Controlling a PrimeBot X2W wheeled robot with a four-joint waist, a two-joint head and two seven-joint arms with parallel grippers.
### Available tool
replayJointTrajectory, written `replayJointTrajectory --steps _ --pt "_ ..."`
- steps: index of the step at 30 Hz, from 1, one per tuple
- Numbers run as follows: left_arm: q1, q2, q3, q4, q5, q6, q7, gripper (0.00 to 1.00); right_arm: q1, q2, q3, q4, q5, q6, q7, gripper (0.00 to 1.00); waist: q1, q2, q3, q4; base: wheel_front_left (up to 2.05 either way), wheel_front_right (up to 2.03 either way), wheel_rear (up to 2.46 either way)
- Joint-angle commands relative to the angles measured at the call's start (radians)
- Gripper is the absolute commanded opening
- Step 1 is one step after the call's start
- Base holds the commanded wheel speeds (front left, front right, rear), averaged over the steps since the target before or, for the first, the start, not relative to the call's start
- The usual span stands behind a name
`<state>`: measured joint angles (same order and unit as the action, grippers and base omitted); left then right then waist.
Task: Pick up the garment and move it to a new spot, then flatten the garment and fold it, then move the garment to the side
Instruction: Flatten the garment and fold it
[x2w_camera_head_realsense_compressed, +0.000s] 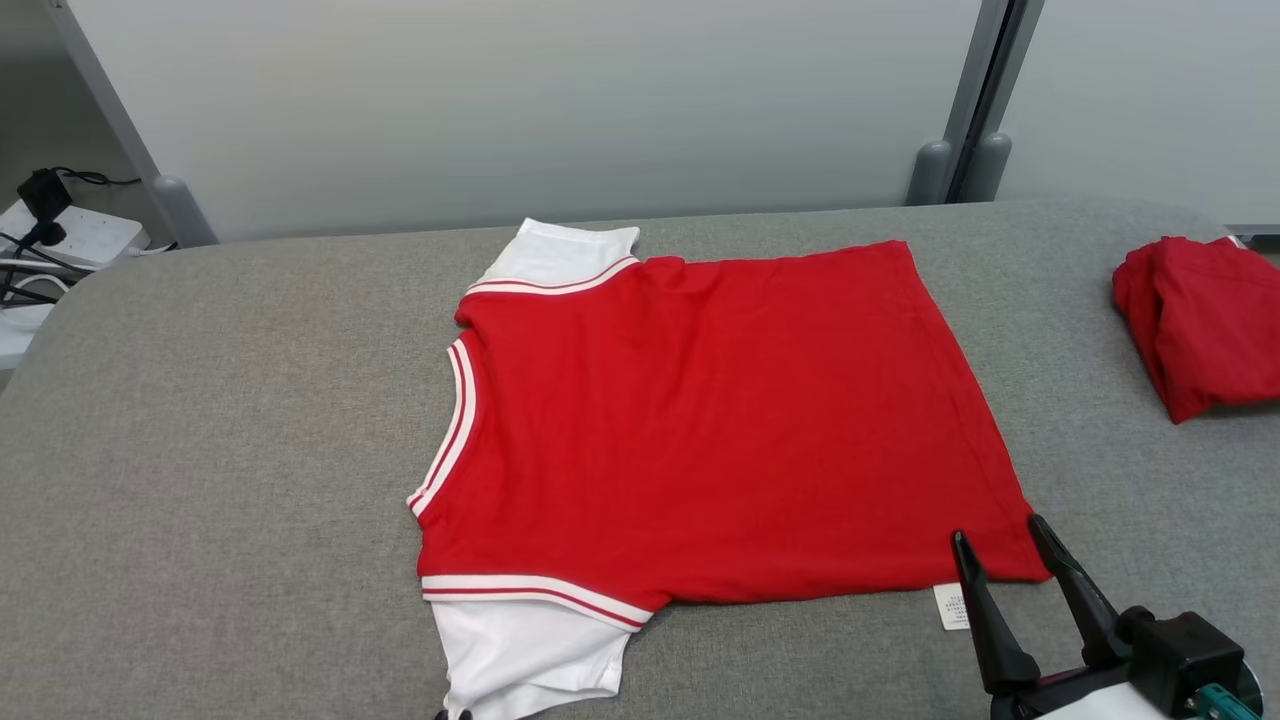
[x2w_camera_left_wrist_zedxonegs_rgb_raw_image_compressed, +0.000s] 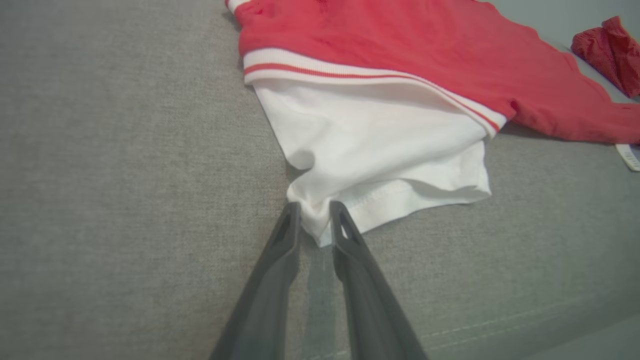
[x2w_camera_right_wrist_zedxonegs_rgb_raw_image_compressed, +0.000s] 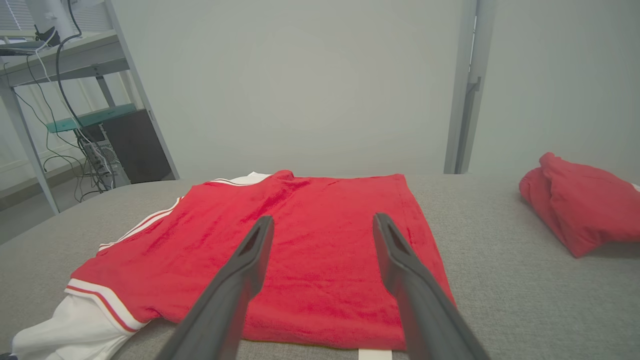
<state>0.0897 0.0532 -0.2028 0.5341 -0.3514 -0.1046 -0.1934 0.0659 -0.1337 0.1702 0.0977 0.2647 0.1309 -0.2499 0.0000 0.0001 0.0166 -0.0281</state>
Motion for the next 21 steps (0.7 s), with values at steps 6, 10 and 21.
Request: replayJointTrajectory --steps 6,10,21 --pt "-0.075 0.007 0.015 0.014 0.000 -0.004 -0.020 0.00 -0.041 -0.027 0.014 -0.033 0.006 0.000 -0.012 1.00 0.0000 -0.0001 0.023 -0.001 0.00 0.00 0.00" --pt "-0.083 0.023 0.009 0.002 0.021 0.010 -0.035 0.00 -0.044 -0.011 -0.013 -0.014 0.035 0.000 -0.012 1.00 0.0000 -0.0001 0.044 0.008 0.00 0.00 0.00" --pt "-0.027 0.107 -0.048 -0.181 0.071 -0.003 -0.050 0.00 -0.122 -0.013 -0.136 0.304 0.164 0.000 -0.012 1.00 0.0000 -0.0001 0.076 0.069 0.00 0.00 0.00"
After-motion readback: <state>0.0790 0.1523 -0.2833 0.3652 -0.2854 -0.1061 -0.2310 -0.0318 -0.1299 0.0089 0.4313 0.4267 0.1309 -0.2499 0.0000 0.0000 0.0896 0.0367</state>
